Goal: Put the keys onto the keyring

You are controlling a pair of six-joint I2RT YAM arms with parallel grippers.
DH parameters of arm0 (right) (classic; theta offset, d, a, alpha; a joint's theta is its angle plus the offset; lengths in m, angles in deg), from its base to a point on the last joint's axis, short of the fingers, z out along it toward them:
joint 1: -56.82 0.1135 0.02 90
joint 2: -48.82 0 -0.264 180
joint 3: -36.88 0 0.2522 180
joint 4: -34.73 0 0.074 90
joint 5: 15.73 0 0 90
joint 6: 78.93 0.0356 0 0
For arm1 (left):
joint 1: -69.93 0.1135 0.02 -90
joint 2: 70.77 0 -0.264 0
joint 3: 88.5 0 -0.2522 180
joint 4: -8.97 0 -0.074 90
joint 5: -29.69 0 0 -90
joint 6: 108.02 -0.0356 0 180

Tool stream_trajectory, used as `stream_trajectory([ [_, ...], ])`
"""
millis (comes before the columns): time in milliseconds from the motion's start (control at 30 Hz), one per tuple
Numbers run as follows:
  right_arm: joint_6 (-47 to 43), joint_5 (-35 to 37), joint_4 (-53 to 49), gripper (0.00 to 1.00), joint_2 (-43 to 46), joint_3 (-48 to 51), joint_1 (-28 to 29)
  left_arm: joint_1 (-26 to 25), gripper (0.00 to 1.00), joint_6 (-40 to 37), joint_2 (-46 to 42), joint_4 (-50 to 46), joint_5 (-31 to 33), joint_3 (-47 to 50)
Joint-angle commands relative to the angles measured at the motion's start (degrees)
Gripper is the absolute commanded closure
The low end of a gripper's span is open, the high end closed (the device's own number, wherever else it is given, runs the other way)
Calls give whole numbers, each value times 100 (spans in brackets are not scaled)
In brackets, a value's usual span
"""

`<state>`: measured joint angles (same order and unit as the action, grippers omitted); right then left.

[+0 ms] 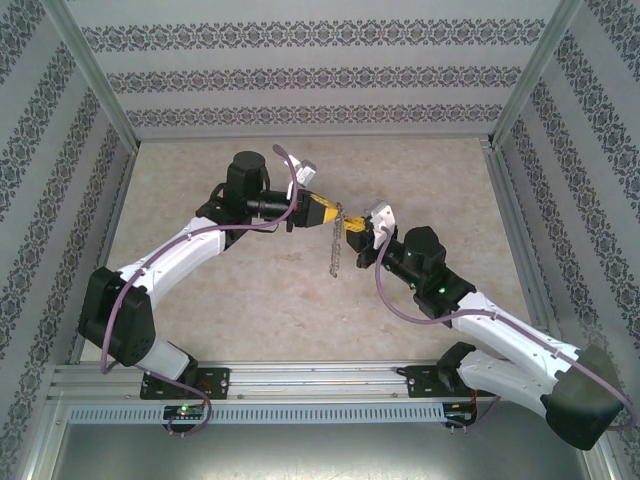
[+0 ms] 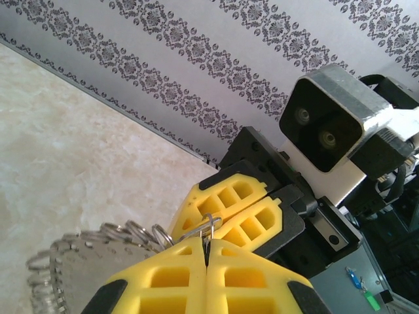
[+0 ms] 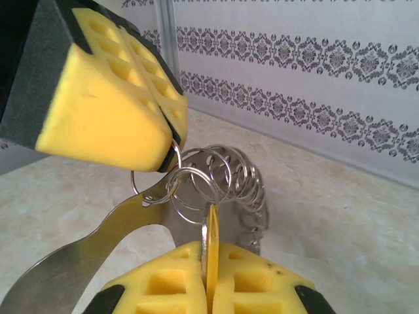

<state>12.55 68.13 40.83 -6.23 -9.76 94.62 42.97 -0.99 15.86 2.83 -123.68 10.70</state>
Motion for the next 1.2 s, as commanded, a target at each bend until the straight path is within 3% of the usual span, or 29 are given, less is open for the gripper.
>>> stream_trajectory([
  [0,-259,571,-236,100,100,-208,15,-2,100,-139,-231,-94,-140,-239],
  [333,-480,812,-159,100,-98,-593,138,-2,100,-148,-253,-94,-167,-187],
  [567,-430,542,-133,100,-165,-633,183,3,100,-98,-257,4,-126,-169],
  [867,-417,367,-122,100,-232,-544,657,-8,100,8,-243,157,-68,-143],
  [1167,-576,845,-309,100,-67,-426,706,-7,100,1,-260,180,-5,-139],
])
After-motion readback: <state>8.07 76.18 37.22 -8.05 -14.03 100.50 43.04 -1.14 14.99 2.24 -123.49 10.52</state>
